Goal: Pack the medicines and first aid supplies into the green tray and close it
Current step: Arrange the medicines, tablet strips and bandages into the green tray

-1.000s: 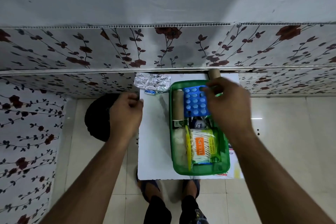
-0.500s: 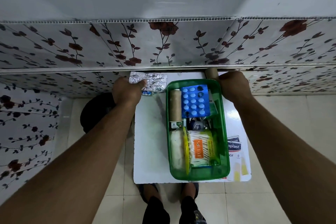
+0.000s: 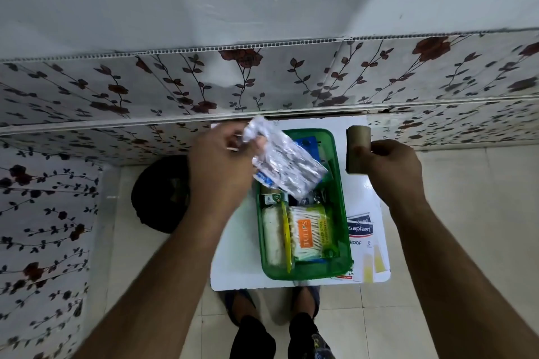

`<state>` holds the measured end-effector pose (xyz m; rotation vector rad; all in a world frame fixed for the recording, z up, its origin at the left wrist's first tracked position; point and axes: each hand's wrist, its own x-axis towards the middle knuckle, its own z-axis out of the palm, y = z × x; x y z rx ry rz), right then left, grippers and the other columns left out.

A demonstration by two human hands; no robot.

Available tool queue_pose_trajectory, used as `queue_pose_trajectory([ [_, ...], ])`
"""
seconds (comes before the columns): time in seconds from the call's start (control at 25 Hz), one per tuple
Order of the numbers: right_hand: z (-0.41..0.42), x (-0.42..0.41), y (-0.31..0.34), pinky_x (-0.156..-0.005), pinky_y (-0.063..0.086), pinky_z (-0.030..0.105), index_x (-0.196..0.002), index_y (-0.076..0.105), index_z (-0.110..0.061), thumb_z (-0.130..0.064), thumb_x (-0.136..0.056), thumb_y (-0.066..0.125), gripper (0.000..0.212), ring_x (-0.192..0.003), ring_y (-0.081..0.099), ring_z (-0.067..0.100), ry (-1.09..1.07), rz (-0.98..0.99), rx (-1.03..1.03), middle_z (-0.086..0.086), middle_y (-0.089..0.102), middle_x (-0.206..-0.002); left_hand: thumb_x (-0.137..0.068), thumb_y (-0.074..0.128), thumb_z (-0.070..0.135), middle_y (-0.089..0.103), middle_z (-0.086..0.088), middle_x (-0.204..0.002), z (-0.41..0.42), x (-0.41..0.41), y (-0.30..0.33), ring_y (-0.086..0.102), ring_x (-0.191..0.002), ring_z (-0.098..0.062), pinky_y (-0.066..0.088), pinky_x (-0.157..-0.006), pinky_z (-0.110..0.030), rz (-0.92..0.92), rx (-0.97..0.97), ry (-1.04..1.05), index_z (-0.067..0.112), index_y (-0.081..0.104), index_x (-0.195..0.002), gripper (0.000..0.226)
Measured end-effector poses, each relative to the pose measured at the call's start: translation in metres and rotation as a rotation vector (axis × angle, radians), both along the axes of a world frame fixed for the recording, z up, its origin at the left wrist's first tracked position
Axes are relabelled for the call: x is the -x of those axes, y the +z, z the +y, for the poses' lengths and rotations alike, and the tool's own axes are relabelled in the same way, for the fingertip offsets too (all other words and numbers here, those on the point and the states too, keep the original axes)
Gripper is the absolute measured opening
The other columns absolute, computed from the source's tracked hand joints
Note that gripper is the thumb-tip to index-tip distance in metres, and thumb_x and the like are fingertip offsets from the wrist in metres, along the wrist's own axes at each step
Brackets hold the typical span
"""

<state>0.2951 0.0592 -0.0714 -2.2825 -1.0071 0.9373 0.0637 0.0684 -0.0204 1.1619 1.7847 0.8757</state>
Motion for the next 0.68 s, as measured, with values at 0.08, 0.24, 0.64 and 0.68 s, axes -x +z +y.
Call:
queue_pose_trajectory([
  [0.08,-0.008,-0.006,-0.002,-0.071,0.043,0.028,-0.101,0.074,-0.018,-0.038,-0.081,0.065,0.031,-0.085,0.066,0.022,-0.022,0.016,0.002,0.0,0.072,-0.089,-0.081,0.075,0.022,0.074,0.004,-0.088,0.004,-0.029,-0.014,0.07,-0.081,-0.022,0.057,-0.078,-0.039,0.096,0.066,-0.184,0.019,0.076,-0.099,0.018],
  [0.24,-0.018,-0.021,-0.002,-0.072,0.043,0.027,-0.103,0.074,-0.017,-0.034,-0.08,0.066,0.031,-0.086,0.066,0.02,-0.017,0.016,-0.001,-0.001,0.073,-0.092,-0.077,0.078,0.027,0.068,-0.006,-0.106,0.009,-0.057,-0.037,0.063,-0.092,-0.021,0.046,-0.075,-0.027,0.377,0.053,-0.351,0.018,0.064,-0.115,0.042],
  [0.64,-0.025,-0.022,0.001,-0.075,0.05,0.029,-0.105,0.073,-0.019,-0.036,-0.079,0.068,0.031,-0.088,0.067,0.017,-0.013,0.058,-0.005,-0.004,0.073,-0.093,-0.071,0.075,0.05,0.048,-0.006,-0.13,-0.018,-0.066,-0.06,0.035,-0.121,-0.03,0.036,-0.103,-0.04,0.658,-0.027,-0.71,0.022,0.051,-0.139,0.077],
  [0.68,-0.024,-0.02,0.003,-0.075,0.049,0.029,-0.106,0.073,-0.018,-0.036,-0.08,0.068,0.033,-0.088,0.067,0.017,-0.006,0.054,-0.01,-0.005,0.073,-0.094,-0.071,0.075,0.05,0.047,-0.006,-0.128,-0.018,-0.067,-0.06,0.036,-0.119,-0.029,0.037,-0.101,-0.039,0.662,-0.033,-0.716,0.022,0.051,-0.139,0.078],
])
